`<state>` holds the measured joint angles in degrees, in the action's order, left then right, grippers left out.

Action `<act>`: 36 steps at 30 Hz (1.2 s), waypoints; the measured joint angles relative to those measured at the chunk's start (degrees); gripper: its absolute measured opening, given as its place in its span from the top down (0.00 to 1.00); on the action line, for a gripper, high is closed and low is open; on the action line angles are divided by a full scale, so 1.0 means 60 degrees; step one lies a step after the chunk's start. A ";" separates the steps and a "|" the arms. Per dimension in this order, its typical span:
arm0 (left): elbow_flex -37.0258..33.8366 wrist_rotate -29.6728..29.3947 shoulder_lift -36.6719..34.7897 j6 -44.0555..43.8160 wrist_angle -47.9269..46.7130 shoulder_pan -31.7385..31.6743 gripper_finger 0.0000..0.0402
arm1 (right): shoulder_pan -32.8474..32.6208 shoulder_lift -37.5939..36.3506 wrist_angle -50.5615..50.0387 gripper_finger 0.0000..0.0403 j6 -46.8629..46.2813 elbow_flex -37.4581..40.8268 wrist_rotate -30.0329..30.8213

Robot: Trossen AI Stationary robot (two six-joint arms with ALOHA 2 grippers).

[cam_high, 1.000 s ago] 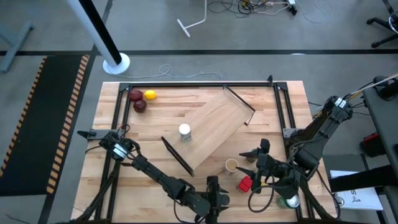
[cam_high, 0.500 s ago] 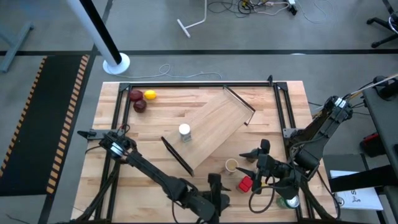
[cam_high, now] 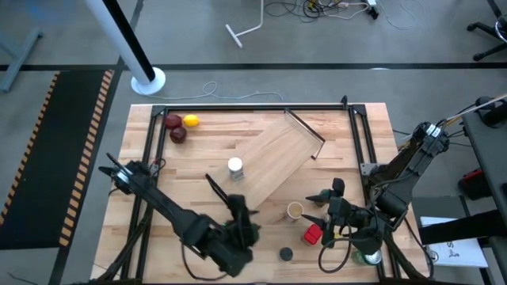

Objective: Shelf spices
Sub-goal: Remove the white seasoning bottle from the shelf

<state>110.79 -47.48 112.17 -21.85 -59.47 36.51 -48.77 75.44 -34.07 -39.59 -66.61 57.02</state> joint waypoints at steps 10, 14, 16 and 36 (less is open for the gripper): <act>-0.1076 0.0168 -0.1944 -0.2136 -0.2001 -0.0091 0.50 | 0.0000 0.0000 -0.0003 0.48 -0.0007 0.0000 0.0003; -0.1997 0.0259 -0.2513 -0.2550 -0.2004 -0.0148 0.48 | 0.0004 0.0000 0.0000 0.47 0.0000 0.0000 0.0003; -0.2598 0.0272 -0.2789 -0.2803 -0.2012 -0.0279 0.48 | 0.0004 0.0000 0.0000 0.46 -0.0004 0.0000 0.0003; -0.6829 0.1880 -0.5392 -0.2147 0.2334 -0.2781 0.24 | 0.0004 0.0000 0.0011 0.47 -0.0012 0.0000 0.0007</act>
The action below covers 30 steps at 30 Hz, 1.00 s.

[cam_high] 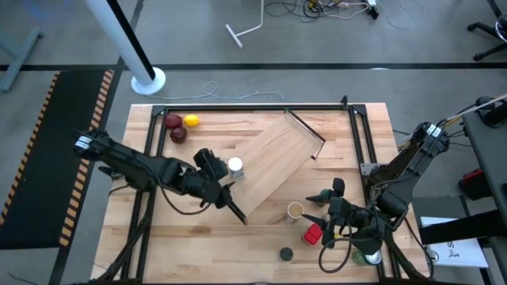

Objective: Shelf spices
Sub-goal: Remove the white seasoning bottle from the shelf

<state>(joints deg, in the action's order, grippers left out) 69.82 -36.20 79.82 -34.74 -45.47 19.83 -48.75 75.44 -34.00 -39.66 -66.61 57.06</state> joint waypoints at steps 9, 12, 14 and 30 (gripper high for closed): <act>-0.0509 0.0477 -0.0024 0.0890 0.1258 -0.0488 0.17 | 0.0000 0.0000 0.0000 0.46 0.0004 0.0000 0.0002; -0.0711 0.0476 -0.0009 0.1206 0.1720 -0.0698 0.17 | 0.0000 0.0000 -0.0002 0.47 0.0001 0.0000 0.0001; -0.0739 0.0467 0.0048 0.1316 0.1862 -0.0836 0.18 | 0.0000 0.0000 0.0004 0.48 -0.0003 0.0000 0.0004; -0.0654 0.1070 0.0443 0.1537 0.2319 -0.1034 0.55 | 0.0000 0.0000 -0.0003 0.49 0.0033 0.0000 0.0004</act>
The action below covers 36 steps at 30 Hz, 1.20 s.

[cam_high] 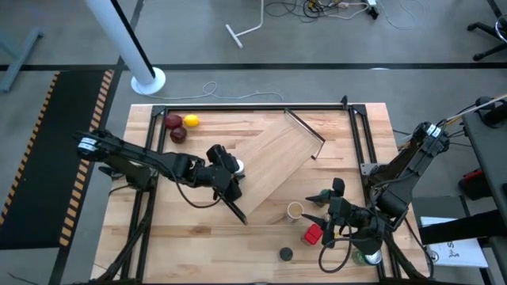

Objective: Shelf spices
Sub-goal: Remove the white seasoning bottle from the shelf

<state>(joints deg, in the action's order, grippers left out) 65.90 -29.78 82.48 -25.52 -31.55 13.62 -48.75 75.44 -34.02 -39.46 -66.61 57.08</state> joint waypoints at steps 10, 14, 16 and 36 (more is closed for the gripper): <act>0.1724 0.0322 0.0000 0.0616 -0.0188 0.0428 0.55 | 0.0000 0.0000 -0.0004 0.48 0.0000 0.0000 -0.0004; 0.2345 0.0524 -0.0018 0.0642 -0.0029 0.1093 0.55 | -0.0034 0.0000 -0.0012 0.49 0.0000 0.0000 -0.0011; 0.2388 0.0920 -0.0018 0.0651 0.0364 0.1533 0.55 | -0.0062 0.0000 -0.0014 0.49 0.0000 0.0000 -0.0014; -0.0425 0.2153 -0.0011 -0.3306 0.0762 0.5438 0.54 | -0.0062 0.0000 0.0000 0.48 -0.0099 0.0018 -0.0007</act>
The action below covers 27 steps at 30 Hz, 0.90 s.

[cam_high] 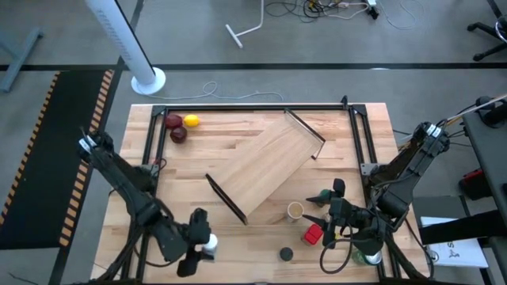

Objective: Shelf spices
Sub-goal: Remove the white seasoning bottle from the shelf

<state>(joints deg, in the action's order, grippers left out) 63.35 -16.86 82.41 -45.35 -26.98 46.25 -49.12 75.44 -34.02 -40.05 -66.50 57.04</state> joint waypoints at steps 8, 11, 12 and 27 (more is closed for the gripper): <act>-0.2214 -0.0124 0.0004 -0.1607 0.0392 0.0046 0.53 | 0.0000 0.0000 0.0004 0.49 -0.0007 0.0000 0.0000; -0.2989 -0.0359 0.0004 -0.2054 0.0960 0.0053 0.53 | 0.0000 0.0000 0.0000 0.50 -0.0003 0.0000 -0.0001; -0.3214 -0.0511 0.0004 -0.2147 0.1182 0.0053 0.54 | 0.0000 0.0000 0.0000 0.50 -0.0003 0.0000 -0.0002; -0.4025 -0.2699 0.0007 -0.2288 0.2716 0.0046 0.50 | 0.0000 0.0000 0.0001 0.51 -0.0007 0.0022 -0.0002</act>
<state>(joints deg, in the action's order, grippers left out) 39.19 -33.05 82.46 -59.08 -10.68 46.52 -49.12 75.44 -34.02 -40.10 -66.37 57.02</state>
